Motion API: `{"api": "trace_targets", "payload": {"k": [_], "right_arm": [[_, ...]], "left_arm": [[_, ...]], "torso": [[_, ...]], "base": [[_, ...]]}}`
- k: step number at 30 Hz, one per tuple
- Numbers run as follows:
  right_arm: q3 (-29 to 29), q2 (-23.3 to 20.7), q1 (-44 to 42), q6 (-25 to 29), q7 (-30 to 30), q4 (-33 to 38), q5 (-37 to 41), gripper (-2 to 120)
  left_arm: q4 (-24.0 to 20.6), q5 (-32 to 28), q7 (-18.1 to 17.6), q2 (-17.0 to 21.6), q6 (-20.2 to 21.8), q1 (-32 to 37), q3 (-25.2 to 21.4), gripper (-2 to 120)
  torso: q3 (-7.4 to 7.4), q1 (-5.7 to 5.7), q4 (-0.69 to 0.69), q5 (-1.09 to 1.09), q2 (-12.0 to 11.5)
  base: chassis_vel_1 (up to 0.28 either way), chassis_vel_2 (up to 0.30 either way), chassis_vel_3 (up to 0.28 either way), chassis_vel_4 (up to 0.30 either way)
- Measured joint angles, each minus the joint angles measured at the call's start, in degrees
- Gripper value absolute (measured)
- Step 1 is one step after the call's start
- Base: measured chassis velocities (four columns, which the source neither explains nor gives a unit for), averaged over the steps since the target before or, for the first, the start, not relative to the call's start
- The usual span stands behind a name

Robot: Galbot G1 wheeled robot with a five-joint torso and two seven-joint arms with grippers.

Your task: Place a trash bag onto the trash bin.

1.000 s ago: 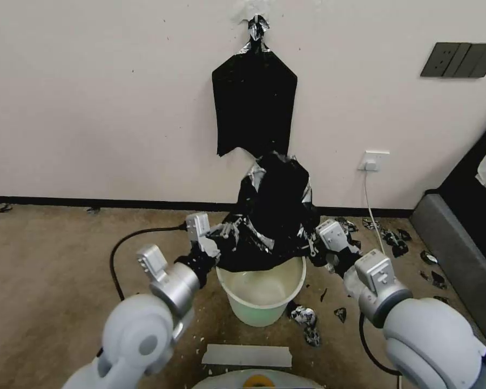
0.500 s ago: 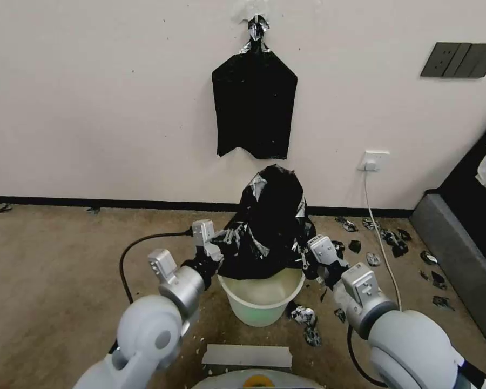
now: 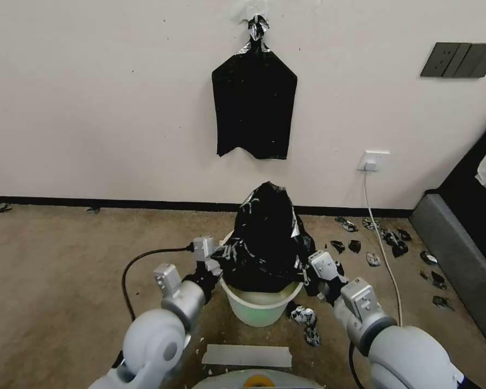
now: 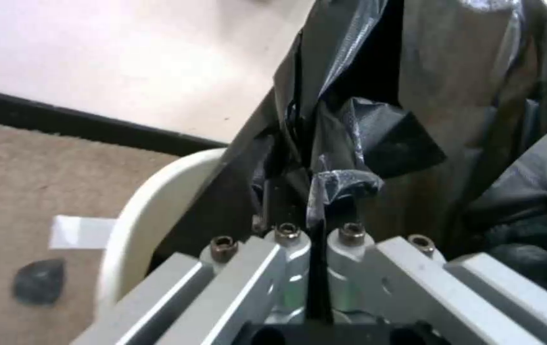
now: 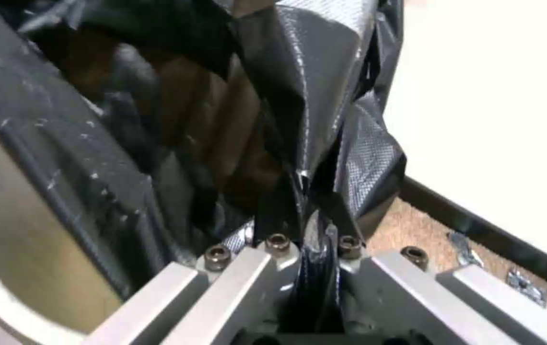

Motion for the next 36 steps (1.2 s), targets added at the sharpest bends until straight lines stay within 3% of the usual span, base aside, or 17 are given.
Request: {"api": "trace_targets", "payload": {"k": [20,36], "right_arm": [[-1.35,0.9,-8.61,4.08,0.5,-1.71,-6.33,0],[-1.51,1.77,-10.41,4.82,1.59,-3.2,-7.44,0]], "left_arm": [[-5.41,10.76,-1.64,-1.5,0.42,13.86,-2.45,0],[-4.99,13.52,-1.91,-1.99,0.14,17.67,-2.85,0]], "torso": [[0.0,0.0,0.0,0.0,0.0],[0.0,0.0,0.0,0.0,0.0]], "base": [[0.0,0.0,0.0,0.0],[0.0,0.0,0.0,0.0]]}}
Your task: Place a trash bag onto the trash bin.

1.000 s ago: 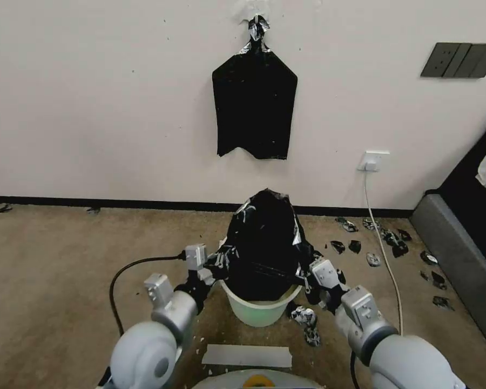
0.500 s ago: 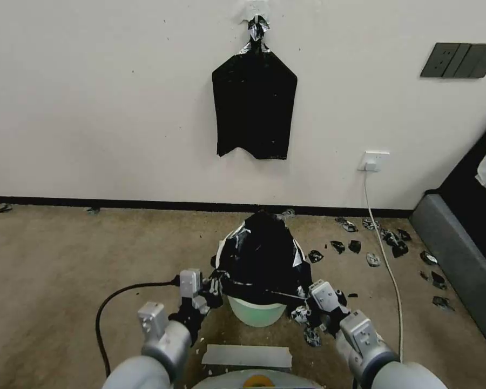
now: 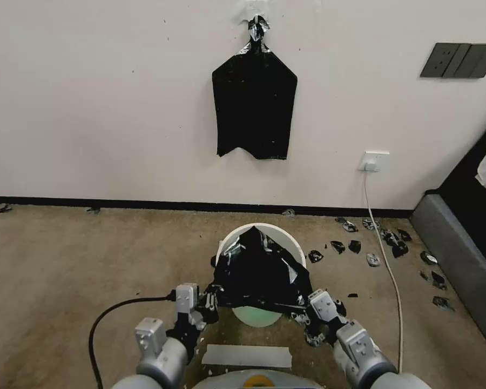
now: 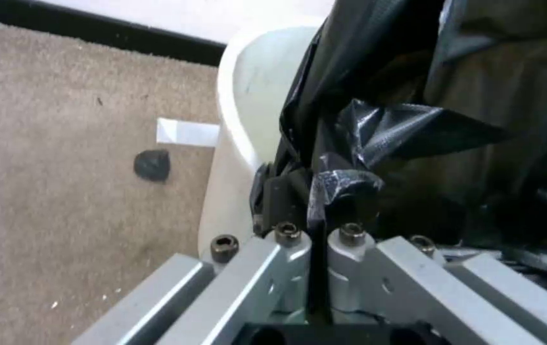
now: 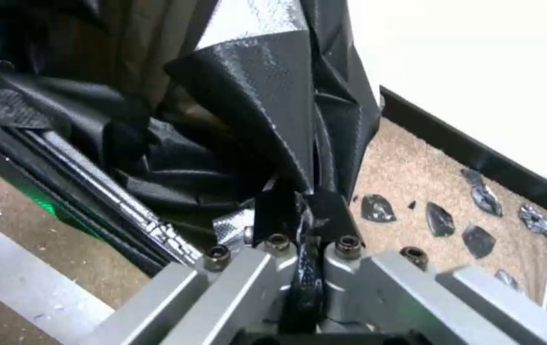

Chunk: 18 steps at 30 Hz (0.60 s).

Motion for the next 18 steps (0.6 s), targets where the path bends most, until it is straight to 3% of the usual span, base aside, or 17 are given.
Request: {"api": "trace_targets", "payload": {"k": [18], "right_arm": [[-0.94,2.22,0.21,0.85,0.24,-3.72,-1.01,0]], "left_arm": [[4.99,1.37,0.25,-0.74,-0.97,-0.93,-0.05,0]], "torso": [[0.0,0.0,0.0,0.0,0.0]], "base": [[0.0,0.0,0.0,0.0]]}}
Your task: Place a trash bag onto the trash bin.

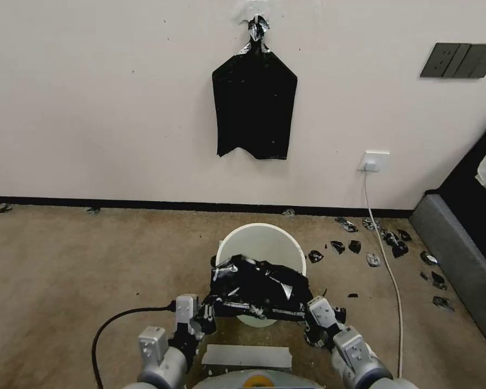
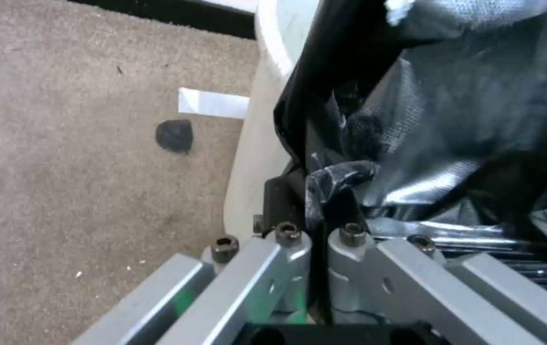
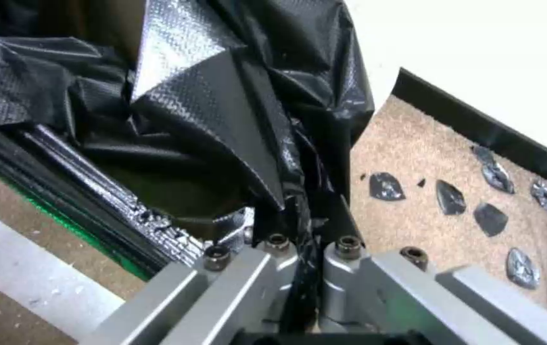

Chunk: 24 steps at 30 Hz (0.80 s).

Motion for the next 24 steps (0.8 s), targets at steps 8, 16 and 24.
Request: {"api": "trace_targets", "payload": {"k": [8,16,24], "right_arm": [[0.12,0.46,0.48,0.5,0.01,-1.36,-0.16,0],[0.44,0.59,0.85,0.7,0.0,-2.41,-0.16,0],[0.55,0.61,1.16,0.74,-0.09,-3.03,-0.16,0]], "left_arm": [[2.35,0.53,0.13,-0.7,-0.41,-1.14,0.03,0],[4.56,0.95,0.21,-1.12,-0.67,-2.1,0.07,0],[5.22,1.14,0.62,-1.02,-0.81,-2.55,-0.04,0]], "torso": [[0.0,0.0,0.0,0.0,0.0],[0.0,0.0,0.0,0.0,0.0],[0.0,0.0,0.0,0.0,0.0]], "base": [[0.0,0.0,0.0,0.0],[0.0,0.0,0.0,0.0],[0.0,0.0,0.0,0.0]]}}
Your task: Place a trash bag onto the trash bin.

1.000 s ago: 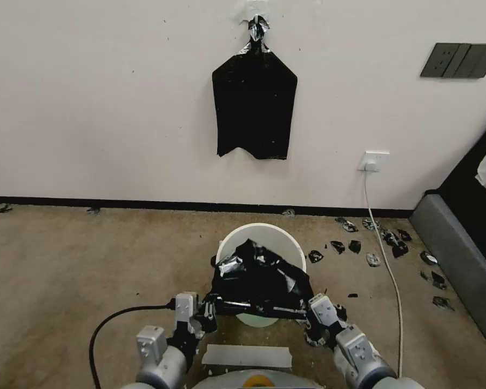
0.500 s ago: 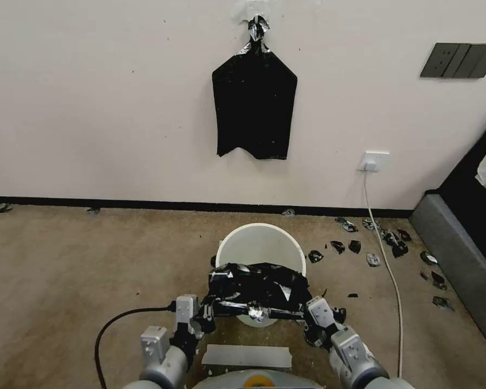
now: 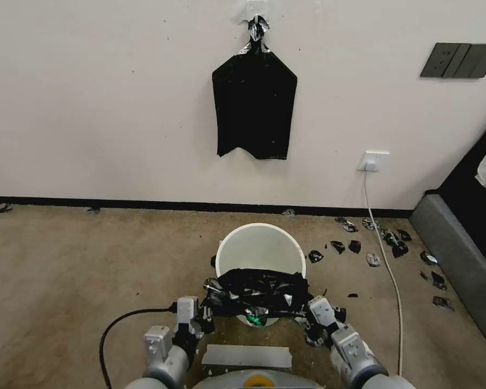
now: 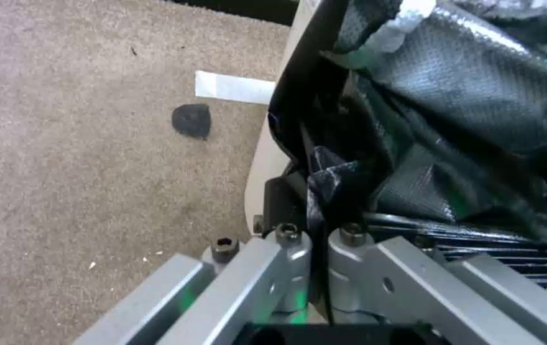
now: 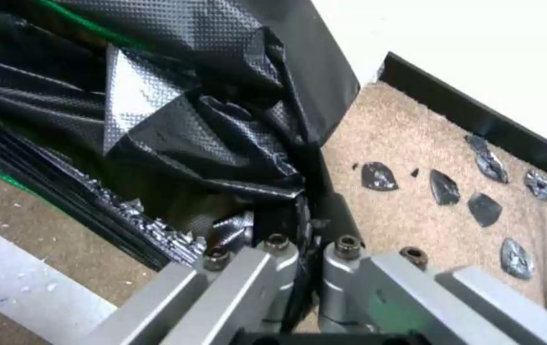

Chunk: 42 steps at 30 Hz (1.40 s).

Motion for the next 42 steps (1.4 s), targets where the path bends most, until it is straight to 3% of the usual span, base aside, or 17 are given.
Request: {"api": "trace_targets", "payload": {"k": [4,8,10,17,22,25,30,36,41,42], "right_arm": [[0.2,-0.08,-0.3,-0.05,-0.26,0.28,-0.26,0],[1.14,-0.56,-1.14,-0.95,-2.17,1.69,-1.03,19],[1.28,-0.66,-1.22,-1.18,-2.48,1.93,-1.07,24],[2.66,-1.24,-1.97,-1.92,-4.01,3.57,-1.39,52],[3.47,-1.94,-3.47,-1.93,-4.9,5.14,-2.04,65],[3.65,-2.1,-4.54,-1.87,-5.27,6.28,-3.47,80],[2.86,-1.15,-5.52,-0.95,-5.95,6.71,-6.7,97],[2.78,-1.06,-7.07,0.21,-6.34,8.07,-8.1,100],[2.57,-1.1,-7.75,0.45,-6.77,9.36,-8.35,100],[2.39,-1.21,-7.85,0.54,-6.9,9.69,-8.37,100]], "left_arm": [[-0.26,0.85,0.78,0.29,-0.21,0.32,-0.38,0],[-1.27,1.51,1.47,0.89,-0.23,1.23,-1.26,21],[-1.42,1.57,1.88,1.01,-0.22,1.35,-1.51,22],[-1.91,3.22,7.13,1.56,-0.62,2.57,-4.2,52],[-2.62,5.34,9.99,1.58,-1.64,4.02,-5.47,66],[-2.77,8.0,12.47,1.74,-2.92,4.83,-6.87,80],[-2.28,10.57,13.63,1.76,-4.41,5.38,-8.07,97],[-2.3,11.71,16.65,1.85,-6.43,6.31,-9.94,100],[-0.85,12.85,23.1,2.07,-9.52,6.48,-12.23,100],[-0.06,13.2,26.52,2.07,-10.94,6.44,-13.51,100]], "torso": [[0.0,0.0,0.0,0.0,0.0],[0.0,0.0,0.0,0.0,0.0],[0.0,0.01,0.0,0.01,0.0],[0.0,0.0,0.0,0.0,0.0],[0.0,0.0,0.0,0.0,0.0],[0.0,0.0,0.0,0.0,0.0],[0.0,0.0,0.0,0.0,0.0],[0.0,0.0,0.0,0.0,0.0],[0.0,0.0,0.0,0.0,0.0],[0.0,0.0,0.0,-0.01,0.0]], "base": [[0.0,0.0,0.0,0.0],[0.0,0.0,0.0,0.0],[0.0,0.0,0.0,0.0],[0.0,0.0,0.0,0.0],[0.0,0.0,0.0,0.0],[0.0,0.0,0.0,0.0],[0.0,0.0,0.0,0.0],[0.0,0.0,0.0,0.0],[0.0,0.0,0.0,0.0],[0.0,0.0,0.0,0.0]]}}
